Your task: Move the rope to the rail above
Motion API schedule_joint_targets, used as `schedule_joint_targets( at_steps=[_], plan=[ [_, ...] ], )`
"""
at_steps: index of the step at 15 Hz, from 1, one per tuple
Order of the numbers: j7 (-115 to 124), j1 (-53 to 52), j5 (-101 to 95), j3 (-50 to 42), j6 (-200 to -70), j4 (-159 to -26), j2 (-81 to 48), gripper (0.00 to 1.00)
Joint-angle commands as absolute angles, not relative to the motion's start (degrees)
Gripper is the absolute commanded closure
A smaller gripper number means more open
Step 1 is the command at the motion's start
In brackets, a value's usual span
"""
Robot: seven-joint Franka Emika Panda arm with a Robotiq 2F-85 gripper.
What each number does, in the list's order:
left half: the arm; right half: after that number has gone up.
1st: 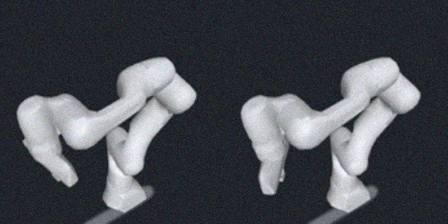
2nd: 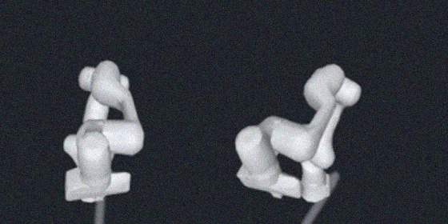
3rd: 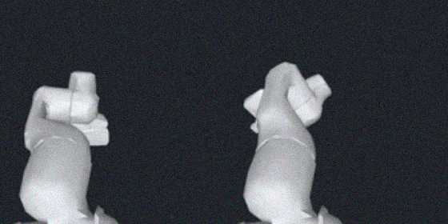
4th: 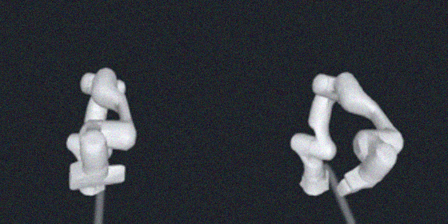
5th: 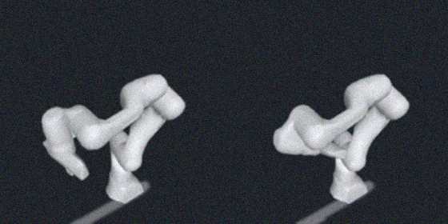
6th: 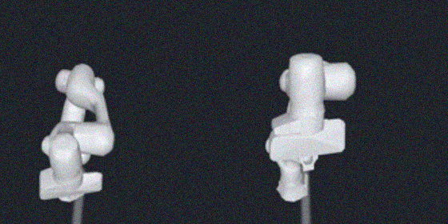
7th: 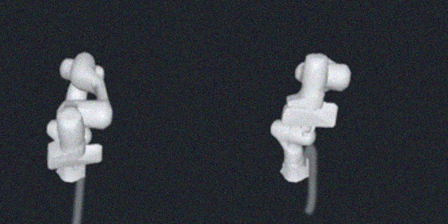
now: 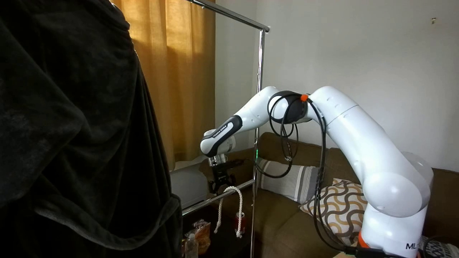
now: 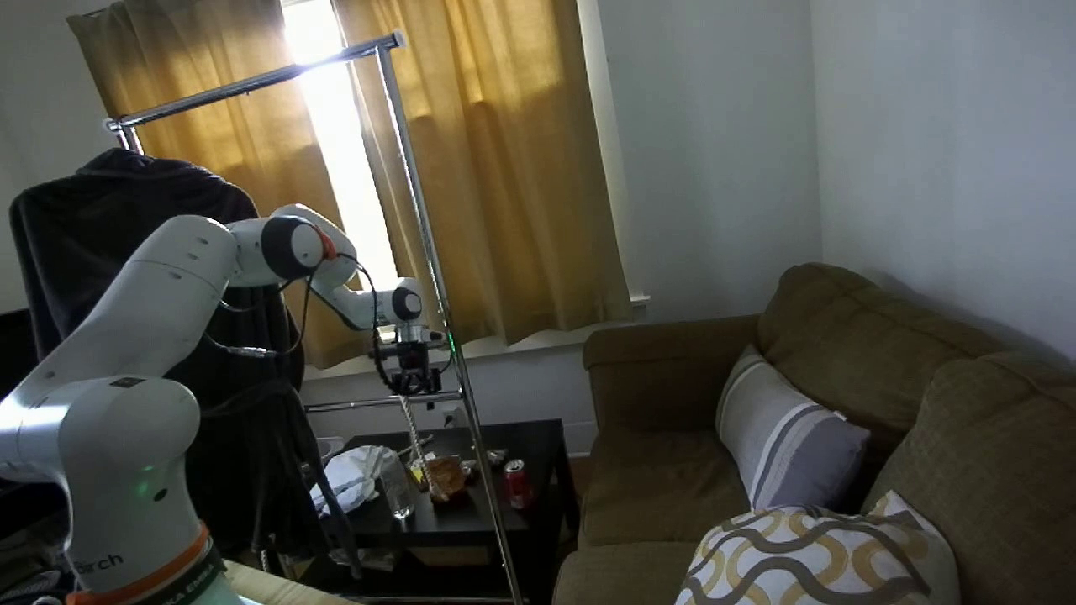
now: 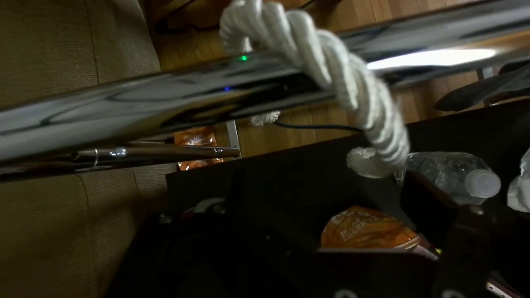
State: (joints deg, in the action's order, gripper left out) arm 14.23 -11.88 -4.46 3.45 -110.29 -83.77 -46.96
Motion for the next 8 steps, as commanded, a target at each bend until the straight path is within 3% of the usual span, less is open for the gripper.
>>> schedule_joint_targets(
  at_steps=[1, 5, 8],
  plan=[
    [13.28, -12.43, -4.31, 2.99, -108.81, -81.65, -48.9, 0.1],
    [11.84, -12.21, -3.98, 3.48, -108.3, -80.67, -49.82, 0.01],
    [10.36, -12.23, -3.99, 3.68, -107.97, -79.71, -50.51, 0.0]
  ],
)
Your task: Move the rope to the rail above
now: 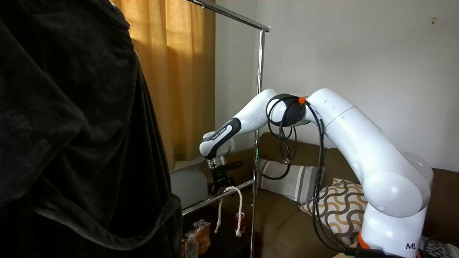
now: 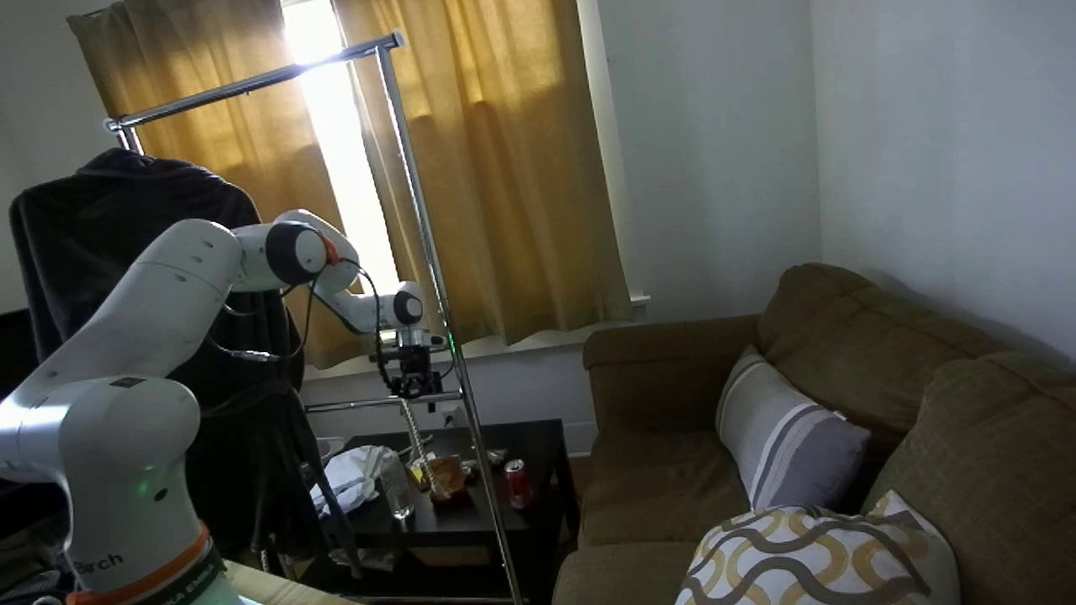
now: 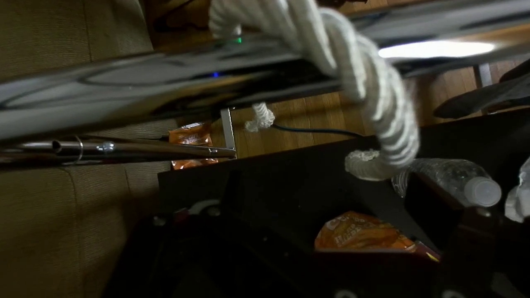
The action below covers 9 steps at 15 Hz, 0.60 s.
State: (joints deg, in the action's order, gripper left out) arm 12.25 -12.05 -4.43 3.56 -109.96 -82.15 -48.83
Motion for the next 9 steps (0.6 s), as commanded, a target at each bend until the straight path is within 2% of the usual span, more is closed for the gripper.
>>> schedule_joint_targets(
  at_steps=[1, 9],
  plan=[
    [9.89, -12.16, -3.91, 3.79, -107.76, -79.24, -50.87, 0.0],
    [3.64, -11.57, -3.05, 5.49, -104.6, -74.68, -54.34, 0.0]
  ],
)
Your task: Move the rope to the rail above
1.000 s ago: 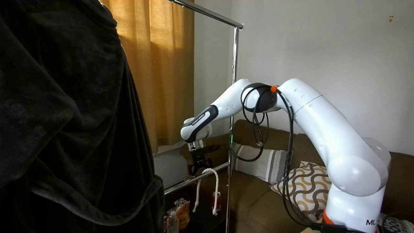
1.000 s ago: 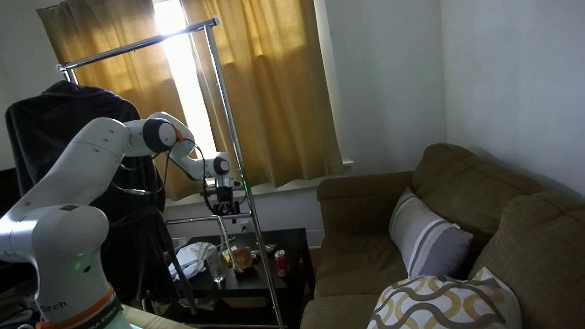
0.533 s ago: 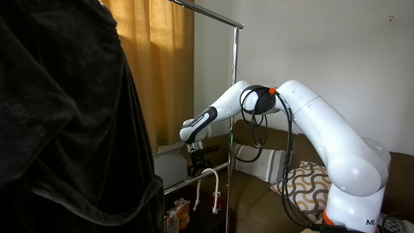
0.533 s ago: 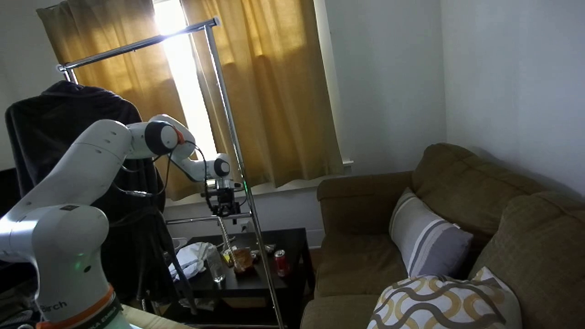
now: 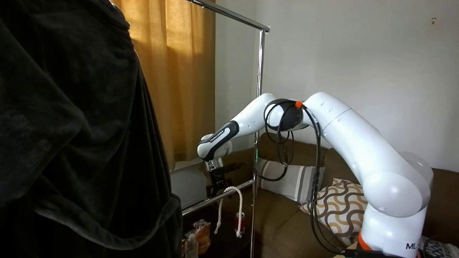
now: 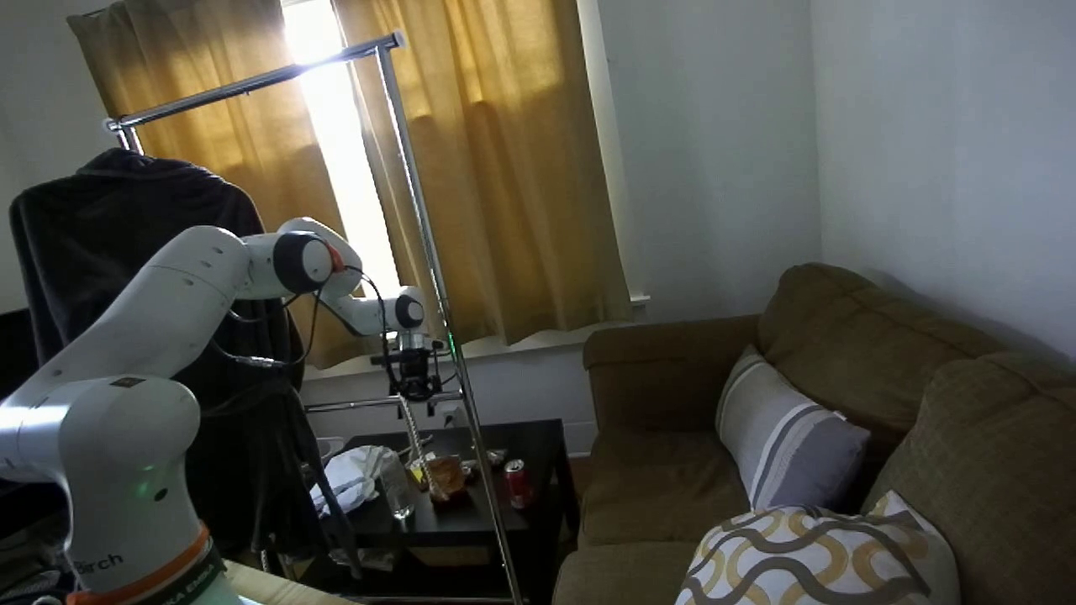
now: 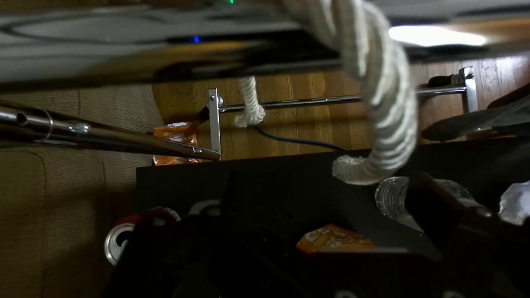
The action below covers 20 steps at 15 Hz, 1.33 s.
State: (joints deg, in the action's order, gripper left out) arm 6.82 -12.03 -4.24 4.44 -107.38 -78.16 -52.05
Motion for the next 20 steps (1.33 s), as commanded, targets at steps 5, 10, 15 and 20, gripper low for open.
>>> schedule_joint_targets(
  at_steps=[5, 10, 15, 20],
  plan=[
    [-0.5, -12.13, -3.61, 6.18, -96.3, -70.16, -56.4, 0.06],
    [-1.68, -12.56, -3.96, 6.01, -90.77, -66.14, -58.87, 0.47],
    [-2.29, -12.49, -3.76, 6.08, -90.46, -64.58, -60.27, 0.85],
    [-1.4, -12.84, -4.13, 5.82, -92.68, -65.68, -58.49, 1.0]
  ],
)
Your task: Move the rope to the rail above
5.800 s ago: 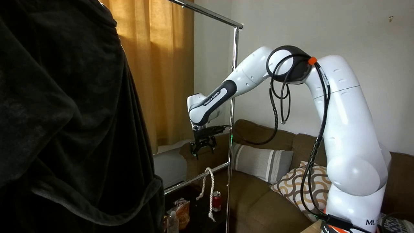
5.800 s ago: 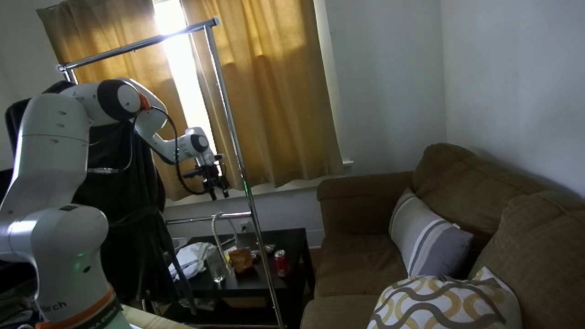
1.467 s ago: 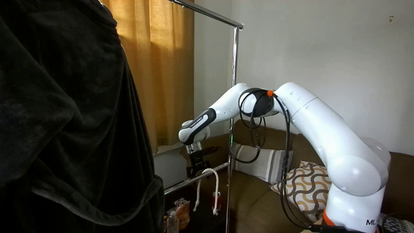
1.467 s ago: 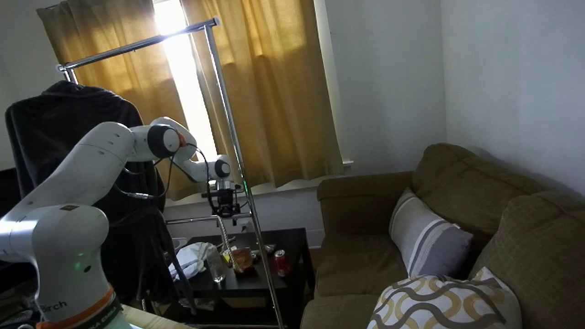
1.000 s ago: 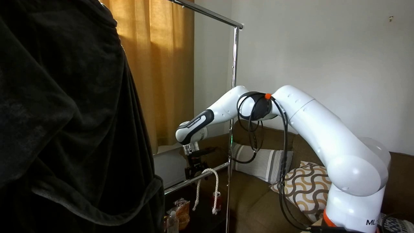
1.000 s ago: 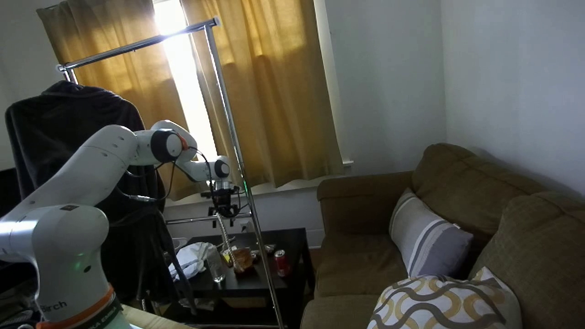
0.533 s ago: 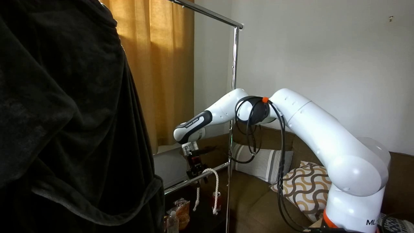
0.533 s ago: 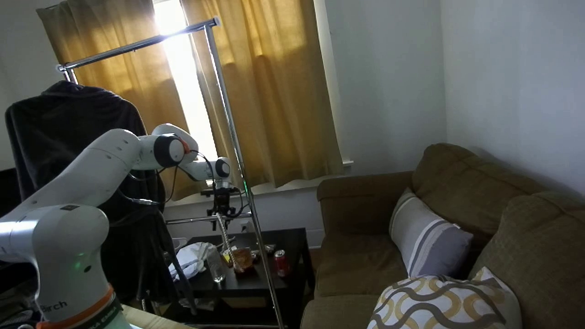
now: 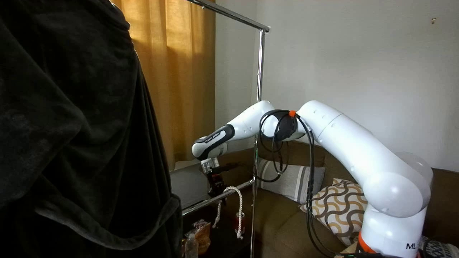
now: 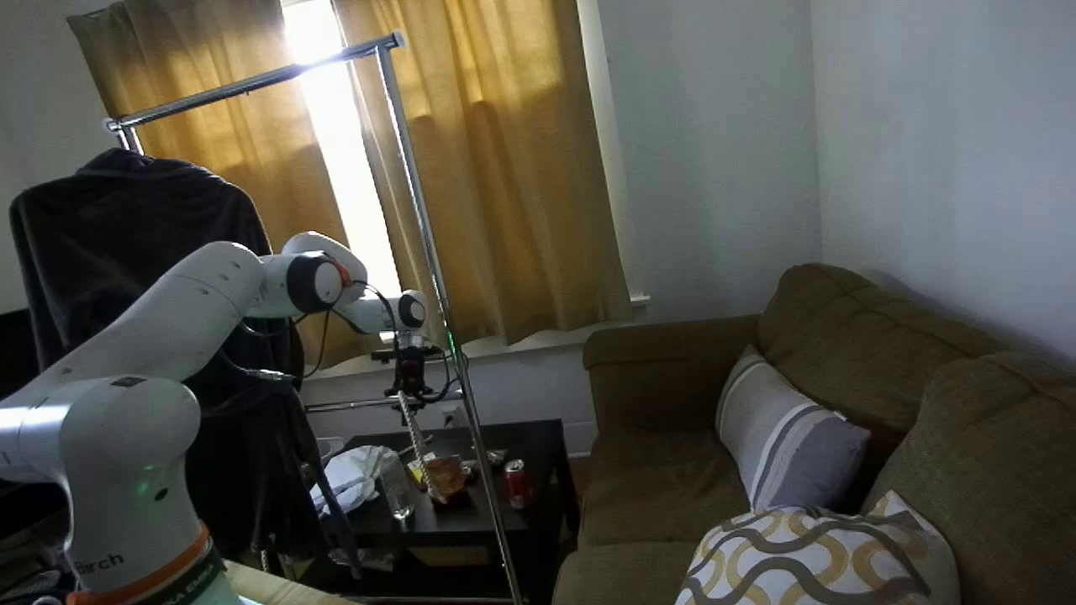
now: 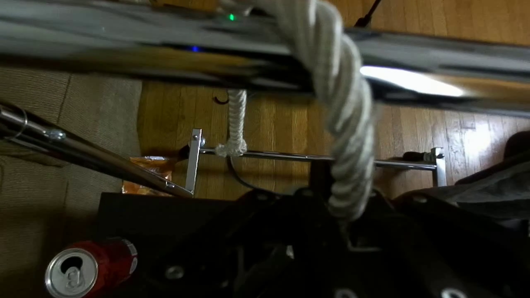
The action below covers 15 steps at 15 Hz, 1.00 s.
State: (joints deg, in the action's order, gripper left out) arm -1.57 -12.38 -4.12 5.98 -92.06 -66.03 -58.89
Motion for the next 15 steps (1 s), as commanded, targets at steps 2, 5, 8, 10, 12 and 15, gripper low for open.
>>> schedule_joint_targets(
  at_steps=[2, 5, 8, 10, 12, 15],
  plan=[
    [-1.06, -13.26, -4.57, 5.7, -94.47, -66.34, -57.34, 0.98],
    [-0.72, -14.61, -5.61, 5.65, -99.21, -67.76, -55.09, 0.98],
    [-0.31, -16.54, -7.98, 5.25, -103.71, -69.67, -52.41, 0.98],
    [0.68, -18.25, -10.6, 4.6, -106.31, -71.68, -49.94, 0.98],
    [2.0, -19.66, -13.57, 4.06, -109.15, -74.2, -47.09, 0.98],
    [4.3, -21.21, -17.59, 3.54, -114.39, -79.32, -42.27, 0.98]
  ],
)
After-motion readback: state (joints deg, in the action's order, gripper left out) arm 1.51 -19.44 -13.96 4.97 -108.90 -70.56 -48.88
